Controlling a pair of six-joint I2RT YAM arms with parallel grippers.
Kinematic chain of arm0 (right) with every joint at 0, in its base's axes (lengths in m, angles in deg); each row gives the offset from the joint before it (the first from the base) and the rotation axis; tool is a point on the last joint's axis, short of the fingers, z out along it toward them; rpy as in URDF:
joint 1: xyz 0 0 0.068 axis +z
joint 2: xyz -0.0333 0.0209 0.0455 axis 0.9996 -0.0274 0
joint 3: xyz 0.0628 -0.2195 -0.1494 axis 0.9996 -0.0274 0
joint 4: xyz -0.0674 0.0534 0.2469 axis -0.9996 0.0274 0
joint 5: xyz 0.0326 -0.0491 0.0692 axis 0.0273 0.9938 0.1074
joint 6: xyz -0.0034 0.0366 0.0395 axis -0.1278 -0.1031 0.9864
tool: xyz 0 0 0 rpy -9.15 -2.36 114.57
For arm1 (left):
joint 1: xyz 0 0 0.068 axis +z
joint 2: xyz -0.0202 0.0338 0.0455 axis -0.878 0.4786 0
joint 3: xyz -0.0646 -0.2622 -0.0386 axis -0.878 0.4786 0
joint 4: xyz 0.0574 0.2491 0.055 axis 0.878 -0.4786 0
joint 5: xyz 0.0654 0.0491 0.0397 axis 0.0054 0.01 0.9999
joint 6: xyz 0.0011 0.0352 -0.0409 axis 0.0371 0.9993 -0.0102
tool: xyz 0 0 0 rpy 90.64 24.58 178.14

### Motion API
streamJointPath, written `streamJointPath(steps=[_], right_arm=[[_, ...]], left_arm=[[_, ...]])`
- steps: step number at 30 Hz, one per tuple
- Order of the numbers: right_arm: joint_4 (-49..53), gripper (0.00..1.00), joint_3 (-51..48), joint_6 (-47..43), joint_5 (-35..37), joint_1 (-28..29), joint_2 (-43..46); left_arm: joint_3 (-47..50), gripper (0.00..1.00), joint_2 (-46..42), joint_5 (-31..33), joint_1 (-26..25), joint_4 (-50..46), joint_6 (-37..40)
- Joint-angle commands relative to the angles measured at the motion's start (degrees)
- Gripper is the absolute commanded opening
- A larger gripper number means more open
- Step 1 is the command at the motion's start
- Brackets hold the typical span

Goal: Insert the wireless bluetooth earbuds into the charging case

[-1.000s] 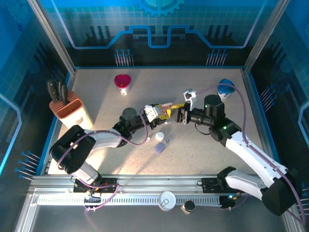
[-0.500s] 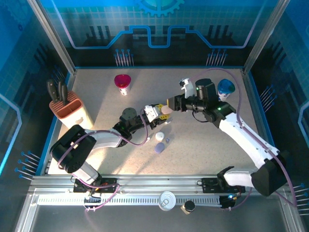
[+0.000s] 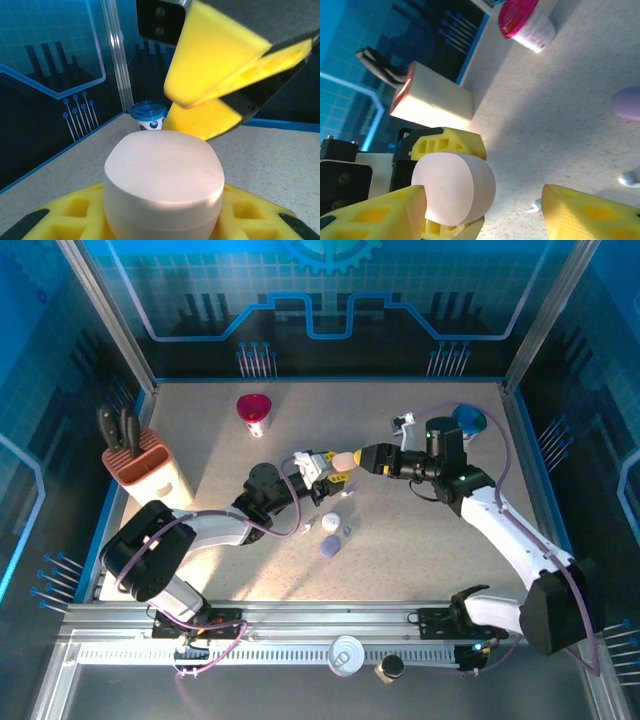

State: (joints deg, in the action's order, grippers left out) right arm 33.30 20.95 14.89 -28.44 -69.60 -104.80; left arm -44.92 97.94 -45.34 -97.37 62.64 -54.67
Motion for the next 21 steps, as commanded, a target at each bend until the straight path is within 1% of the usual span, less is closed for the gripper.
streamJointPath(steps=[1,5,7,9,11,14,17,20,21], right_arm=[[-13.0,0.62,-2.7,10.4,-10.1,-0.6,-2.2],[-23.9,0.59,-5.6,17.7,-13.2,-0.6,-5.2],[-27.1,0.53,-6.2,20.1,-14.5,-0.6,-6.5],[-27.8,0.50,-6.4,20.9,-14.9,-0.6,-7.3],[-28.1,0.43,-6.6,21.4,-14.9,-0.6,-7.7],[-30.9,0.36,-6.9,23.6,-15.5,-0.7,-8.4],[-32.4,0.28,-7.2,24.6,-15.9,-0.8,-8.9],[-31.4,0.19,-7.5,23.9,-14.5,-1.4,-8.6],[-30.8,0.18,-7.7,23.4,-14.0,-1.9,-8.5]], left_arm=[[-2.0,0.36,-0.4,-2.0,-0.4,4.9,-2.6],[-2.3,0.36,-0.2,-2.7,-0.4,5.1,-3.1],[-2.4,0.36,-0.1,-2.9,-0.4,5.1,-3.2],[-2.3,0.36,0.3,-3.1,-0.4,5.4,-3.3],[-2.2,0.36,0.6,-3.4,-0.4,5.7,-3.4],[-2.2,0.37,1.0,-3.3,-0.4,5.8,-3.4],[-2.1,0.38,1.3,-2.8,-0.4,5.9,-3.2],[-1.8,0.44,1.3,-2.2,-0.3,6.0,-2.9],[-1.7,0.46,1.3,-2.0,-0.2,6.0,-2.8]])
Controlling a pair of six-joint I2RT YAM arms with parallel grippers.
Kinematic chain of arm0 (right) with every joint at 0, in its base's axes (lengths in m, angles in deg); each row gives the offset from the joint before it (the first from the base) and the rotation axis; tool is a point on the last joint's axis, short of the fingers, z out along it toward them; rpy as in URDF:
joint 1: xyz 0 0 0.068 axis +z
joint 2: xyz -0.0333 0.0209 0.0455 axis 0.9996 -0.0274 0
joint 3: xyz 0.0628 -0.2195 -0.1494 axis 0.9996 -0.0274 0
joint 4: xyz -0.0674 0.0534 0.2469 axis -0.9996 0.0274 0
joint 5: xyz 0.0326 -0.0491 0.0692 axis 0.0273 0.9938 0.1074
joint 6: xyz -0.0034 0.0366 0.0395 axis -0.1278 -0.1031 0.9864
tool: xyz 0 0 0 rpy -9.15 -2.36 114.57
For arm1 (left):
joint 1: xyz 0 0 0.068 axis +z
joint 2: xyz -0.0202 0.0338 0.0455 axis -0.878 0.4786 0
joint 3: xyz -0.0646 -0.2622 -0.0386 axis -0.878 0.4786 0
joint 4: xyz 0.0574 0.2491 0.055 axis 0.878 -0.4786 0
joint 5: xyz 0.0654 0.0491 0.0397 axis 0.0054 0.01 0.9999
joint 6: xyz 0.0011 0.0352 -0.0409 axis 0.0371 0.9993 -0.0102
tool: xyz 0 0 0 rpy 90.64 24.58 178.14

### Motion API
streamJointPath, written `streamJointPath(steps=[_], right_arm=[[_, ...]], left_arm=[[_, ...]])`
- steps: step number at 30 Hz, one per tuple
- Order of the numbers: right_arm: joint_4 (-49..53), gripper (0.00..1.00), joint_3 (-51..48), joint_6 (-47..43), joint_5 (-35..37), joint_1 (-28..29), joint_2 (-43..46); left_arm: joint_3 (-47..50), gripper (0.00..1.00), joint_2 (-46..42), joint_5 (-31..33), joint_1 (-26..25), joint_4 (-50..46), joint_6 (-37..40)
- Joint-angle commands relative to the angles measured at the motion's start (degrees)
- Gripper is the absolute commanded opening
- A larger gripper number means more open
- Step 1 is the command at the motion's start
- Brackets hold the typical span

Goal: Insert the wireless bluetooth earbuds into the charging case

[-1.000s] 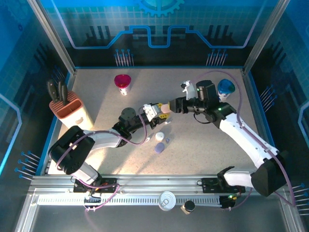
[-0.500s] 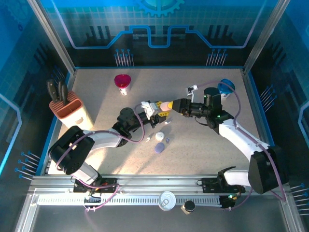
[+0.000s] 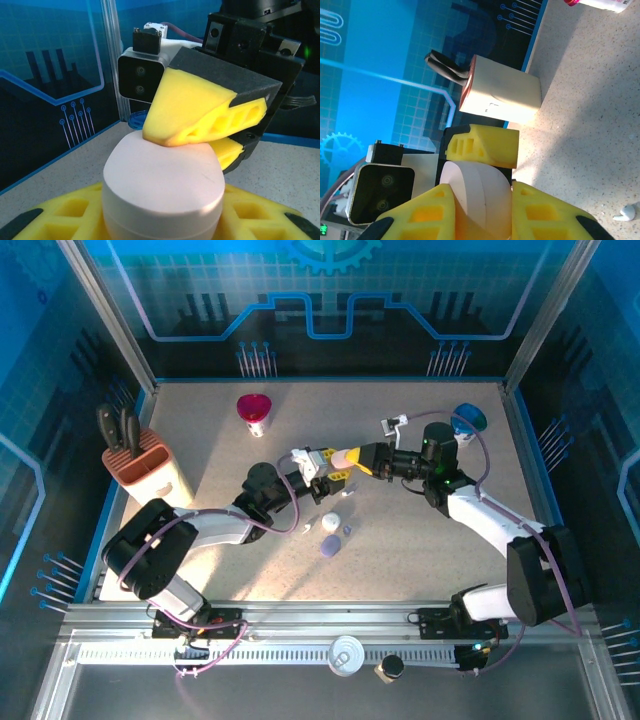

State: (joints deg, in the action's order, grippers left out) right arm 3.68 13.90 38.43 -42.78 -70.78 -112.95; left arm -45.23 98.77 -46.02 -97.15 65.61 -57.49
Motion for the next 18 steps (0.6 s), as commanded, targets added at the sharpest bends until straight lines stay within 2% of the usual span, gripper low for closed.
streamJointPath(steps=[1,6,10,13,18], right_arm=[[0.0,0.17,-0.7,-0.9,1.1,-1.0,0.0],[8.4,0.14,-1.4,-7.7,6.4,-3.7,0.6],[19.9,0.14,-1.1,-17.8,16.9,-5.3,0.2],[26.8,0.15,0.6,-24.7,26.6,-5.3,-1.9],[26.4,0.15,3.2,-27.5,30.9,-5.3,-10.1]], left_arm=[[-1.1,0.49,0.3,-1.5,-0.4,2.9,0.0],[0.4,0.71,-1.5,-1.2,0.6,0.6,-0.2],[3.1,0.90,-4.6,-0.6,1.7,-4.3,1.0],[4.9,0.97,-7.8,0.1,2.3,-9.9,1.2],[4.6,0.99,-11.7,1.6,2.2,-24.0,-0.1]])
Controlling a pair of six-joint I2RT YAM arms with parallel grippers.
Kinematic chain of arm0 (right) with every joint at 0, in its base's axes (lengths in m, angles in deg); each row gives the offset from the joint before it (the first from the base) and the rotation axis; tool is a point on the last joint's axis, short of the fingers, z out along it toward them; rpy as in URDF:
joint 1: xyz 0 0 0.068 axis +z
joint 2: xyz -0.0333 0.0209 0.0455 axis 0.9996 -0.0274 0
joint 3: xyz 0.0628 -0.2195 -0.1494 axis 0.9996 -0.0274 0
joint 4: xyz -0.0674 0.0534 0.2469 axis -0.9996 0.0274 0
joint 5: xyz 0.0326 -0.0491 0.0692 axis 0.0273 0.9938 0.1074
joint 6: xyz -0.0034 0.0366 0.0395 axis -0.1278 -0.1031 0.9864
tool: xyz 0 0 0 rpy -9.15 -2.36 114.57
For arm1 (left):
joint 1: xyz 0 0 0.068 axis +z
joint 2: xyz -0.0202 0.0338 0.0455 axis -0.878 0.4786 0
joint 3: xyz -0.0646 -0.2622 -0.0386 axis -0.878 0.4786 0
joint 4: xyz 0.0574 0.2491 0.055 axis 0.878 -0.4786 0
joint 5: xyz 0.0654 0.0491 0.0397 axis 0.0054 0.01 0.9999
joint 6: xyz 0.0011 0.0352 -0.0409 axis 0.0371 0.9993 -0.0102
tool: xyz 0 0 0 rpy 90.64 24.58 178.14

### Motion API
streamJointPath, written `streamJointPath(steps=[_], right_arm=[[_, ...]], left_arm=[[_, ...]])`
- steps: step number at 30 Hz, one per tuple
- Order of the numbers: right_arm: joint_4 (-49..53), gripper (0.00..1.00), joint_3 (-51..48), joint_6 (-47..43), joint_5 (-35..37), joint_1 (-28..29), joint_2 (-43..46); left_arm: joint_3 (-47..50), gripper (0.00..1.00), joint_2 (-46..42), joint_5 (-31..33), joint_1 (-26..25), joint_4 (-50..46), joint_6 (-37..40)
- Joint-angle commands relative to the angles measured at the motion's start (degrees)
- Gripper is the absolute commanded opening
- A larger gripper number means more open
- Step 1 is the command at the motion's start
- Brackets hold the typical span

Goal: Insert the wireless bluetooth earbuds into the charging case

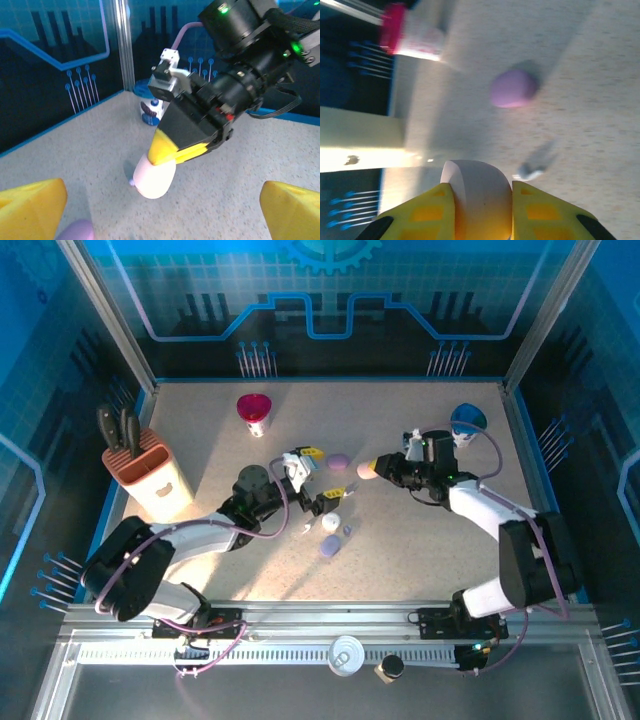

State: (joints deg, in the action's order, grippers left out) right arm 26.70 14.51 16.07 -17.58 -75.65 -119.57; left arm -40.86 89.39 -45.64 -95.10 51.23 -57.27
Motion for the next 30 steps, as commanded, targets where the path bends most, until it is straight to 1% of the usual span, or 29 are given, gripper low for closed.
streamJointPath(steps=[1,3,5,7,9,12,13,15,18,22,24,27,30], right_arm=[[2.8,0.16,3.3,-5.1,5.5,-0.5,-5.2],[1.3,0.16,4.4,-4.9,5.1,-0.3,-8.7],[-0.1,0.16,5.4,-4.5,5.2,-0.3,-11.9],[-1.2,0.17,5.6,-4.0,5.3,-0.3,-14.8],[-1.8,0.18,8.1,-3.7,5.1,-0.3,-17.7],[-1.8,0.22,9.6,-3.8,4.9,-0.3,-20.6],[-1.9,0.25,9.8,-3.8,5.2,-0.3,-20.9],[-1.7,0.33,9.8,-4.3,5.8,-0.2,-20.7],[-0.1,0.49,10.2,-5.7,6.7,-0.2,-19.0],[2.6,0.62,10.2,-8.0,8.2,-0.3,-15.0],[3.8,0.65,10.2,-9.1,9.1,-0.3,-13.0],[5.4,0.67,10.1,-10.2,9.9,-0.2,-10.3],[5.9,0.68,9.6,-10.7,10.3,-0.3,-8.2]], left_arm=[[0.0,0.99,-2.8,1.7,0.0,-11.9,-1.1],[-0.3,0.99,-3.3,3.9,-0.9,-15.9,-2.1],[-0.9,0.99,-3.6,7.9,-2.8,-21.0,-2.3],[-1.5,0.99,-3.7,10.0,-4.2,-25.3,-3.3],[-1.6,0.99,-4.0,11.3,-5.7,-28.9,-4.8],[-1.4,0.99,-4.7,14.3,-8.4,-33.5,-7.5],[-1.7,0.99,-5.0,15.5,-9.3,-35.3,-9.0],[-2.4,0.99,-5.1,17.4,-11.0,-39.9,-12.0],[-4.8,0.99,-4.1,21.5,-14.5,-48.6,-16.6],[-6.6,0.99,-2.9,24.2,-18.5,-56.7,-23.7],[-7.9,0.99,-2.6,25.5,-20.3,-60.6,-26.5],[-11.2,0.99,-1.0,28.1,-22.9,-67.6,-30.5],[-13.2,0.88,1.6,29.6,-23.6,-71.8,-32.6]])
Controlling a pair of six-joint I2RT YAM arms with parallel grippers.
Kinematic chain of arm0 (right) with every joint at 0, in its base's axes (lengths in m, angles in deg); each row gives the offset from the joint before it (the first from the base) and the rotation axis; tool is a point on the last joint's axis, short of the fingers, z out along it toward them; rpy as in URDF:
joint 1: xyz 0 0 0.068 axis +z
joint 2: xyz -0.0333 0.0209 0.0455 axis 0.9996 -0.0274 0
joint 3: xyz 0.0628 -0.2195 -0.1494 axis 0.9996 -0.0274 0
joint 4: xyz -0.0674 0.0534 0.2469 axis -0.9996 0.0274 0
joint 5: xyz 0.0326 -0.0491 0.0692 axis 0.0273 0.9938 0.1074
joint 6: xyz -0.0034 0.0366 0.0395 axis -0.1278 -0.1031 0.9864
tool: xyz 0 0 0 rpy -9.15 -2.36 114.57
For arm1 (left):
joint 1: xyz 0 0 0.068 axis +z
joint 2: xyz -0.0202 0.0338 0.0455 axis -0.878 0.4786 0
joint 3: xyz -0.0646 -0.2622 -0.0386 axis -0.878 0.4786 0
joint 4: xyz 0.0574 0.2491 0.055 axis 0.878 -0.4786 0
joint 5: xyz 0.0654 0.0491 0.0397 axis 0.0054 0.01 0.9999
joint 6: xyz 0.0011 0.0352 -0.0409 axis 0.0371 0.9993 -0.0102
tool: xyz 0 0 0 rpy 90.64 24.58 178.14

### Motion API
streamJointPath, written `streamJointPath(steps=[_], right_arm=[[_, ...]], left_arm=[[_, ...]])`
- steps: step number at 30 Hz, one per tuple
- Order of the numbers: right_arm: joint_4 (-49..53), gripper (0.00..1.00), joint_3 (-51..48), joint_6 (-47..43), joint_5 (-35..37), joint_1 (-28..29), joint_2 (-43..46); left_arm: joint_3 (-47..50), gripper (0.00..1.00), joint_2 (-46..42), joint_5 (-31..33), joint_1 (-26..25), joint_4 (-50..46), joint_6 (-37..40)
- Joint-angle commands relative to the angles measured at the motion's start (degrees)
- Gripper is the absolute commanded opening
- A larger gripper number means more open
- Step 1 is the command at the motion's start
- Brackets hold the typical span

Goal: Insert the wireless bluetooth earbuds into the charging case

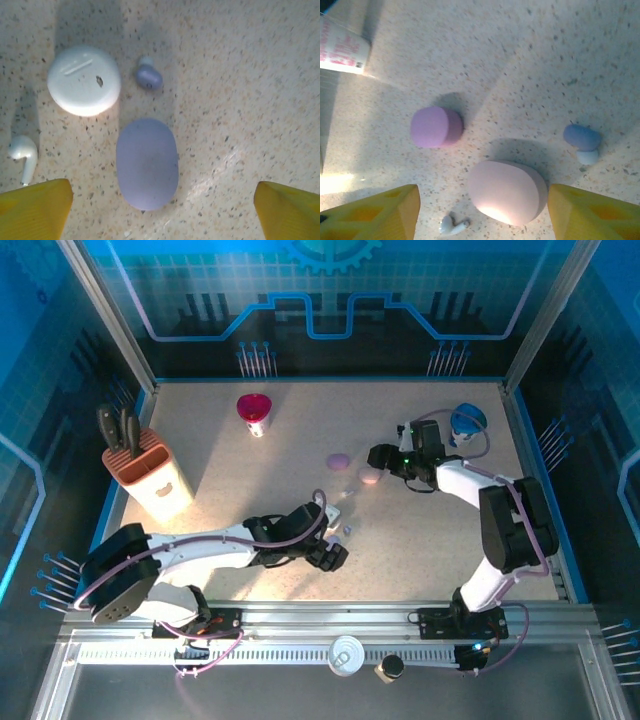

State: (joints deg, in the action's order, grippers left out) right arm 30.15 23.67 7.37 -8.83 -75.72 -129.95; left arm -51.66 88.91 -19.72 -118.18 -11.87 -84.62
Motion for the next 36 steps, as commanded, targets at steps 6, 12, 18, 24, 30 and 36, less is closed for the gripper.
streamJointPath(steps=[6,12,18,24,30,36], right_arm=[[2.1,0.68,-0.6,-1.5,0.8,-0.2,3.8],[2.5,0.68,-1.2,-1.5,0.7,-0.2,5.1],[3.2,0.69,-1.2,-1.6,0.8,-0.2,6.6],[4.4,0.69,-0.8,-1.8,0.6,-0.3,8.7],[6.2,0.69,-1.3,-1.6,-0.6,-0.3,12.6],[10.9,0.69,-1.8,-2.5,-1.5,-0.2,18.1]], left_arm=[[-7.9,0.83,9.1,4.1,-0.5,-13.1,-4.0],[-10.4,0.74,12.5,3.8,-0.5,-11.9,-1.8],[-10.7,0.59,14.3,0.4,-0.4,-9.7,-0.5],[-10.6,0.48,15.0,0.4,-0.4,-9.6,-0.4],[-10.0,0.40,11.8,0.8,-0.4,-8.5,1.8],[-6.3,0.37,4.1,1.6,-0.3,-2.5,10.0]])
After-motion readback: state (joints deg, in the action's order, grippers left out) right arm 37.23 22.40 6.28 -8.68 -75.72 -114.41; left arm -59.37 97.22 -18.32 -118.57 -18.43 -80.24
